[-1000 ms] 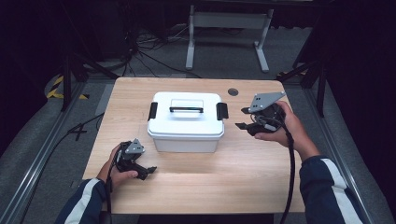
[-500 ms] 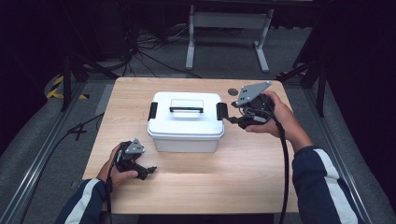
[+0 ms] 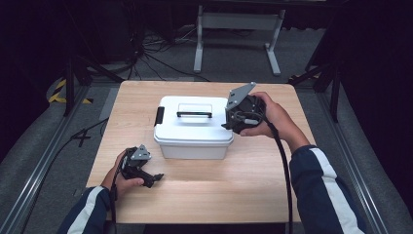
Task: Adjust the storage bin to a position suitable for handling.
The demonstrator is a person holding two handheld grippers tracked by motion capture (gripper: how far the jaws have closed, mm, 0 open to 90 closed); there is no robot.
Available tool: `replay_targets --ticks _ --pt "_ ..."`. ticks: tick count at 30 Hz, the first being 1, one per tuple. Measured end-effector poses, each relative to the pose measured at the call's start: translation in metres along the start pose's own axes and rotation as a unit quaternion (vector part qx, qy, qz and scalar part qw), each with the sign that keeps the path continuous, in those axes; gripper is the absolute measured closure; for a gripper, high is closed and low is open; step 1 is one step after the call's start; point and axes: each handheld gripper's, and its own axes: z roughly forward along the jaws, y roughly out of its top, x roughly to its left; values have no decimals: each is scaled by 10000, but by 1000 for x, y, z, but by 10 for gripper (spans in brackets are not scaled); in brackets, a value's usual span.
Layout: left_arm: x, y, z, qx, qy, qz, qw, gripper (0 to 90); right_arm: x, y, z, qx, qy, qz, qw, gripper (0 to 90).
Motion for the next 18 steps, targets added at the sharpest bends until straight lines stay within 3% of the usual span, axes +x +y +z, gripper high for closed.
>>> replay_targets --ticks 7,18 --pt "0 0 0 14 -12 -15 10000 1 1 13 11 80 133 -122 9998 449" --pt "0 0 0 12 -18 3 10000 1 0 32 25 252 122 -400 9988 485"
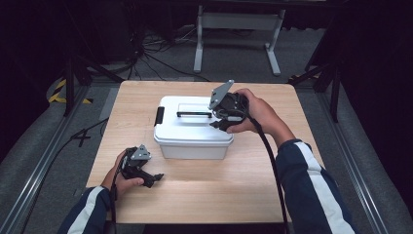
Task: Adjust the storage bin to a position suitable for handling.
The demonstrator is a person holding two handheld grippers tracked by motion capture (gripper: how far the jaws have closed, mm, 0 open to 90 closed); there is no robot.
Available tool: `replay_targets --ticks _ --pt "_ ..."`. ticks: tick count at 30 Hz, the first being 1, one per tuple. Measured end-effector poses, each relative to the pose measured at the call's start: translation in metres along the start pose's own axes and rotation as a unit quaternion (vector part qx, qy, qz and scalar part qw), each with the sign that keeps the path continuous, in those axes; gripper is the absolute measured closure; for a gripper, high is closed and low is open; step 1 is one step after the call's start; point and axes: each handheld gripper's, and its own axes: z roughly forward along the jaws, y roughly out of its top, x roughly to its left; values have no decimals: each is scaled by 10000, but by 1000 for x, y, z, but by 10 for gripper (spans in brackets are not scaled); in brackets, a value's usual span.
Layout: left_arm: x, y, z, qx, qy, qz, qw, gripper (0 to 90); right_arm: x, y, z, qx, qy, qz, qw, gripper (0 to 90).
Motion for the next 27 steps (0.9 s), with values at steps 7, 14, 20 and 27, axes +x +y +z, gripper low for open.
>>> replay_targets --ticks 7,14,20,27 --pt "0 0 0 1 1 0 10000 1 -1 7 7 -17 -12 -32 10000 486" --pt "0 0 0 2 -1 1 10000 1 -4 13 11 -21 9 -58 10000 493" --pt "0 0 0 2 -3 -1 10000 1 -1 24 20 76 95 -187 9998 557" --pt "0 0 0 -1 10 11 10000 1 2 30 24 158 -4 -340 9993 640"
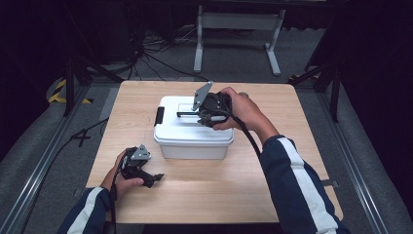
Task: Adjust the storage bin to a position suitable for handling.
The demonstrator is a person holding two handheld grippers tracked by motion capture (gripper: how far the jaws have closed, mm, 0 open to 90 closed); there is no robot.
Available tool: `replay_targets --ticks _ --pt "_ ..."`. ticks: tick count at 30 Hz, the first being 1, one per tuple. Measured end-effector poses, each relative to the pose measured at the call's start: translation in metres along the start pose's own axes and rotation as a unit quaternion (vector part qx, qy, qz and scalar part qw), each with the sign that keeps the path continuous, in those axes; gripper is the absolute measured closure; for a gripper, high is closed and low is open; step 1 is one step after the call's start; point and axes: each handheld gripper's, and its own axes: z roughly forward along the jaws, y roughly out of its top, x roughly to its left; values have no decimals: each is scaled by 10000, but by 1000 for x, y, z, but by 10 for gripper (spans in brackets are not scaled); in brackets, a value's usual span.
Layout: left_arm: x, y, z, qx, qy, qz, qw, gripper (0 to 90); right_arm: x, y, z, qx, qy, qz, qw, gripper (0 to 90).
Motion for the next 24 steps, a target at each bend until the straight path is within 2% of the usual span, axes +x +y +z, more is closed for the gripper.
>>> replay_targets --ticks 2,3,8,10,16,20,24 --pt "0 0 0 6 -12 -11 10000 1 -1 0 0 20 2 21 10000 658" --pt "0 0 0 5 -13 -13 10000 1 -3 1 1 -10 -3 -61 10000 659" --pt "0 0 0 7 -13 -13 10000 1 -3 5 7 191 10 -25 9998 655" --pt "0 0 -1 43 -31 -1 10000 1 -4 6 11 213 88 -60 9997 662" --pt "0 0 -1 45 -29 -6 10000 1 -6 8 16 241 107 -42 9996 710" --pt "0 0 -1 46 -31 -4 10000 1 -7 9 21 270 96 -40 9996 728" --pt "0 0 -1 48 -31 -1 10000 1 -7 10 22 329 -26 -69 9994 785"
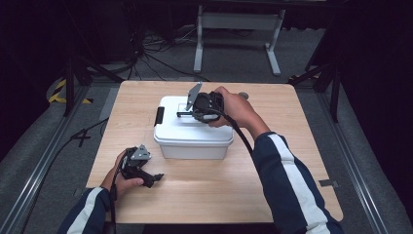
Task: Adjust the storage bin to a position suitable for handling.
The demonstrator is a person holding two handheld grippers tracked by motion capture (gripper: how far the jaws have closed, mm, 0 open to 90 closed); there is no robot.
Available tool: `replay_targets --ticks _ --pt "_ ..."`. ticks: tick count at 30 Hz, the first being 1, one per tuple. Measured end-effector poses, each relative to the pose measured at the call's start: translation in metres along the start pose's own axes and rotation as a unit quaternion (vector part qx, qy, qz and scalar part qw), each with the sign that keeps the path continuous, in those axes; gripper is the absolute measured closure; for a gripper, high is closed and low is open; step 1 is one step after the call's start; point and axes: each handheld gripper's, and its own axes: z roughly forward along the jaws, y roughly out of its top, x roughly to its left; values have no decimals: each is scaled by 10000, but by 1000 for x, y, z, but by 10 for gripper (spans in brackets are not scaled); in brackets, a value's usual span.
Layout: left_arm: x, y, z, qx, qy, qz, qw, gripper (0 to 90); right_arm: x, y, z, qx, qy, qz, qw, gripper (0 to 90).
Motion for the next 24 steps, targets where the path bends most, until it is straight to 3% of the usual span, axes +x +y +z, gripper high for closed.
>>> replay_targets --ticks 5,15,24 --pt "0 0 0 -1 2 -2 10000 1 -2 0 4 218 -60 -13 9997 822" --pt "0 0 0 1 -1 0 10000 1 -2 0 2 223 -122 -142 9996 836" --pt "0 0 0 -1 -2 -3 10000 1 -5 -1 -7 130 -267 -115 9995 845"
